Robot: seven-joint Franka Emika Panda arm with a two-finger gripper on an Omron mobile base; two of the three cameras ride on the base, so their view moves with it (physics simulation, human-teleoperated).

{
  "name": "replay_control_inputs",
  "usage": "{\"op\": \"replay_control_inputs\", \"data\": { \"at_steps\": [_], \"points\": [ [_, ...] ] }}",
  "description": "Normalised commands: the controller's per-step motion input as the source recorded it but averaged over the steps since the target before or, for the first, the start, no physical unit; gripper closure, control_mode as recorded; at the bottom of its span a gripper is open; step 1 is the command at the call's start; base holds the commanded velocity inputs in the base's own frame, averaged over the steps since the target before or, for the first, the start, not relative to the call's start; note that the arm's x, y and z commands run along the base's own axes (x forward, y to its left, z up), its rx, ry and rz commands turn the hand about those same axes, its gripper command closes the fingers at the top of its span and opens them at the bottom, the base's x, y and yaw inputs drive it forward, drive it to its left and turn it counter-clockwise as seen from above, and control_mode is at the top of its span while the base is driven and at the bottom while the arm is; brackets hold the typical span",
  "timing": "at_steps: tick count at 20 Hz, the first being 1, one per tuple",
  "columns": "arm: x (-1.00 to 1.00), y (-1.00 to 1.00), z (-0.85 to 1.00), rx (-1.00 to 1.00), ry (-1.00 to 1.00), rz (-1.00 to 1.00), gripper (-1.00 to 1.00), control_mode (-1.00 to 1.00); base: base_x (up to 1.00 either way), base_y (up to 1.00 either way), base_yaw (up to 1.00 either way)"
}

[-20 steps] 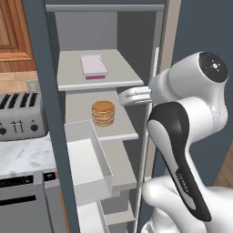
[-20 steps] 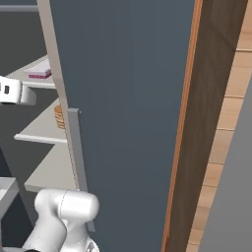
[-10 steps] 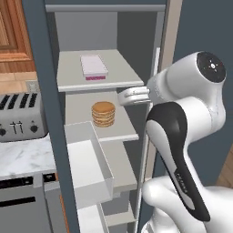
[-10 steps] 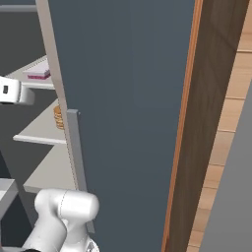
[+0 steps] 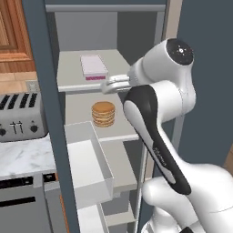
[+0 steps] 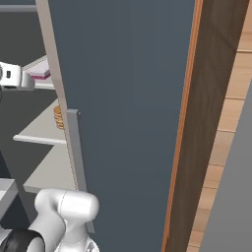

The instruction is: Open the freezer door, pick up the ice cube tray from the freezer, and place it on the dining counter.

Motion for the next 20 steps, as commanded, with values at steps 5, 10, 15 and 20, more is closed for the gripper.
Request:
{"op": "replay_control_inputs", "data": {
  "at_steps": [5,10,15,20],
  "points": [
    [0.54,0.15,0.01,-0.16,0.00,0.10,-1.00,-1.00,0.00,0.00,0.00],
    [0.67,0.04,-0.02,-0.20,0.00,0.16,-1.00,-1.00,0.00,0.00,0.00],
    [0.54,0.04,-0.11,-0.21,0.00,0.26,-1.00,-1.00,0.00,0.00,0.00],
    [0.41,0.33,-0.23,-0.21,0.00,0.21,-1.00,-1.00,0.00,0.00,0.00]
  ]
}}
